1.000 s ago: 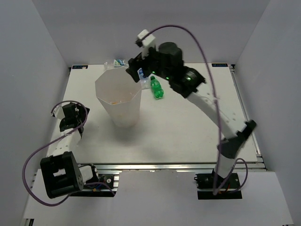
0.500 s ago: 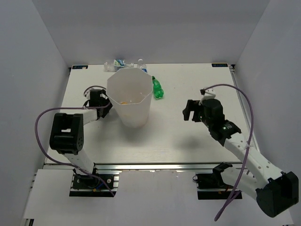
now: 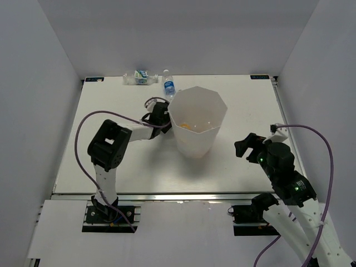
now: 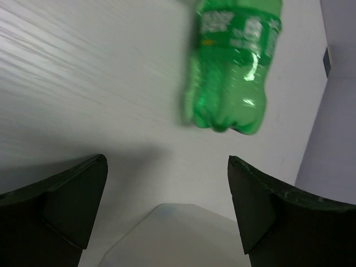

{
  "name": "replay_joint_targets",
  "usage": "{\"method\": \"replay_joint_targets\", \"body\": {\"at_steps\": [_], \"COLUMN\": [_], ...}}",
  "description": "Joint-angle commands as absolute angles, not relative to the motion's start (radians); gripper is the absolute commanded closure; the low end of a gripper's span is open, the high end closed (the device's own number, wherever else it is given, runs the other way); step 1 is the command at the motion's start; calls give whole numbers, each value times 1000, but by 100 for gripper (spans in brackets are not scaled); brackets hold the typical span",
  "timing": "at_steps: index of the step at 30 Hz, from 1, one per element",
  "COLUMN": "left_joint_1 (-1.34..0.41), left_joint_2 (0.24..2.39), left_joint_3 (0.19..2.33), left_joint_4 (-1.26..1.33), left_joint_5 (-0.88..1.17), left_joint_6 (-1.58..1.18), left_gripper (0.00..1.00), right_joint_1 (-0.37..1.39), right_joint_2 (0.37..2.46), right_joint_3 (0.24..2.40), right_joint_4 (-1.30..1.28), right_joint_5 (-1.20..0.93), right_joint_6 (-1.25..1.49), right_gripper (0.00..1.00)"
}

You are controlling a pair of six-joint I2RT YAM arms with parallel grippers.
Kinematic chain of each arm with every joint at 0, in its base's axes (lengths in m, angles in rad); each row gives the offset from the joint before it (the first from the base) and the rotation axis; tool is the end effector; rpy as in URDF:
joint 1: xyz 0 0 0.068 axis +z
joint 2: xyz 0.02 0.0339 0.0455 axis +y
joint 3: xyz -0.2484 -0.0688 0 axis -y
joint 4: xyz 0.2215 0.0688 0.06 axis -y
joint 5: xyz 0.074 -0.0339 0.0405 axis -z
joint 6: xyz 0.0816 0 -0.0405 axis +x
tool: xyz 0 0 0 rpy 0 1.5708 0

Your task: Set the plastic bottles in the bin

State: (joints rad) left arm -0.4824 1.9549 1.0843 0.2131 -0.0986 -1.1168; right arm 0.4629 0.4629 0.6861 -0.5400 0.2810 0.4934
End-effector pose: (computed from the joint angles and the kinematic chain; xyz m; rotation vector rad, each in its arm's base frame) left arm 0.3798 -0.1898 0.1182 -0.7820 2.2007 -0.7422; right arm 0.1401 0.0446 0.2845 0.2217 1.8805 0.3914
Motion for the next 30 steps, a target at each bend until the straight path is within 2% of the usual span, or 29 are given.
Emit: {"method": "replay_joint_targets", "body": {"at_steps": [1,8,15,20,23,27,30], "left_joint_1": [-589,-672,-676,-673,-661,-638,-637], "left_joint_2": [2044,2186,2094,2069,2092,2178,2213], "left_joint_3": [1205,1463,1364,1384,1416,1574,1603], "left_joint_4": [89,60,23,-78,-49,-120,-45], "left_joint_5": [-181,-259,-380,-472,-477,-491,-517], "left_joint_6": [-1264,-1302,-1206,-1146,-1114,-1094,-1052], "left_gripper": [2,2,2,2,2,2,2], "right_joint_1": [462,462,462,462,462,463,463], "right_joint_2": [419,426,468,502,528,572,598], "right_joint_3": [693,620,471,416,370,304,278], "right_joint_4": [-663,-637,-437,-322,-253,-129,-45], "right_joint_5": [299,175,-75,-110,-139,-193,-140], "right_joint_6": [549,543,535,529,522,554,560], "right_gripper": [11,11,11,11,11,11,11]}}
